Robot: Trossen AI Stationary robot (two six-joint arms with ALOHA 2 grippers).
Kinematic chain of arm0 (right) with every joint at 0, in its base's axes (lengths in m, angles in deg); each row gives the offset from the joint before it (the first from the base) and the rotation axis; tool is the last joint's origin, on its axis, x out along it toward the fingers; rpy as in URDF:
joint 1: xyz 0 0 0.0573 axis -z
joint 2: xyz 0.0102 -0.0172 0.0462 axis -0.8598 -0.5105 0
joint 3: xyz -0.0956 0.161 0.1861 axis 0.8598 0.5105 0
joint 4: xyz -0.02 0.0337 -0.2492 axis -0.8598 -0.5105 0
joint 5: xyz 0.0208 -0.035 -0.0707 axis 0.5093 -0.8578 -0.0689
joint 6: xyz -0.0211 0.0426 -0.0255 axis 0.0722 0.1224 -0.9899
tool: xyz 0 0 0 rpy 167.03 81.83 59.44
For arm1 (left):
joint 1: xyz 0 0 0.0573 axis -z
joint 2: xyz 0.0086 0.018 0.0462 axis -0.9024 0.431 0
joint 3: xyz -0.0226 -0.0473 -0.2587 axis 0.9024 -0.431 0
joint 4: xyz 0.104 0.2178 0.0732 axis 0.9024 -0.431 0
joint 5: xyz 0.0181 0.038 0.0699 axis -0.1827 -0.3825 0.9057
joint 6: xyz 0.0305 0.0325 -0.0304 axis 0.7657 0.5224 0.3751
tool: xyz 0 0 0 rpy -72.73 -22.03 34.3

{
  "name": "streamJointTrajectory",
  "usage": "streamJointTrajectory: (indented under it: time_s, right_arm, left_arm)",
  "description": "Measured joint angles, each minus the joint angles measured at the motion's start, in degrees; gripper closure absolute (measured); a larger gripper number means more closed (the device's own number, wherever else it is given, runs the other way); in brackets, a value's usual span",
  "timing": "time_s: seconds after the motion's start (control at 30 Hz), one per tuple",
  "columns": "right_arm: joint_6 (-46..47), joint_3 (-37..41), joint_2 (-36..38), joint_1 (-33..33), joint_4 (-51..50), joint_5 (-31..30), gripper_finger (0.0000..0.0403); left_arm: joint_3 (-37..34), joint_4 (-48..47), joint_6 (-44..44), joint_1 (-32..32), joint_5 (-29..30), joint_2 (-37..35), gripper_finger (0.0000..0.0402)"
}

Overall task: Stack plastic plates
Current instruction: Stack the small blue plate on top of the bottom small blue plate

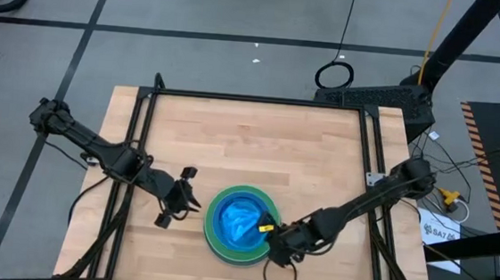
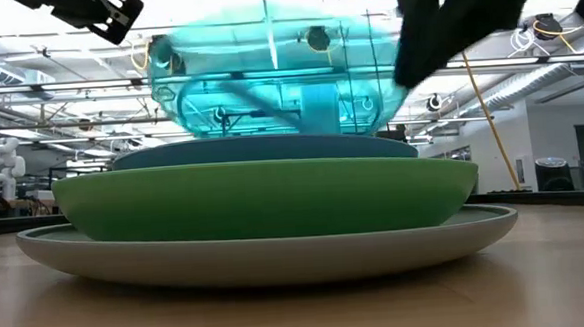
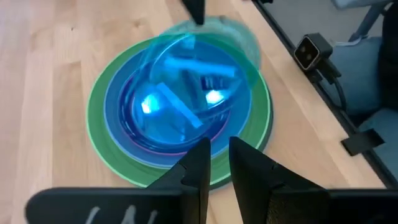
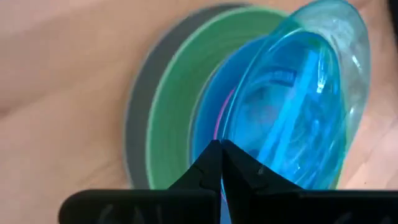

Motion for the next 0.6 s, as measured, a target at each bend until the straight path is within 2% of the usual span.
streamJointTrajectory:
  time_s: [0.37,0.47,0.6]
  right_arm:
    - [0.31,0.0,-4.3,3.02,3.12,-0.38,0.0387]
    - [2.64,0.0,-4.26,3.28,4.66,-4.17,0.0376]
    - [2.71,0.0,-4.26,3.49,4.77,-4.56,0.0356]
  left_arm:
    - [0.0,-0.58,1.27,0.02,3.37,0.02,0.0337]
    - [0.0,-0.59,1.2,-0.02,3.95,0.02,0.0337]
    - [0.0,-0.57,1.39,0.02,3.99,0.02,0.0337]
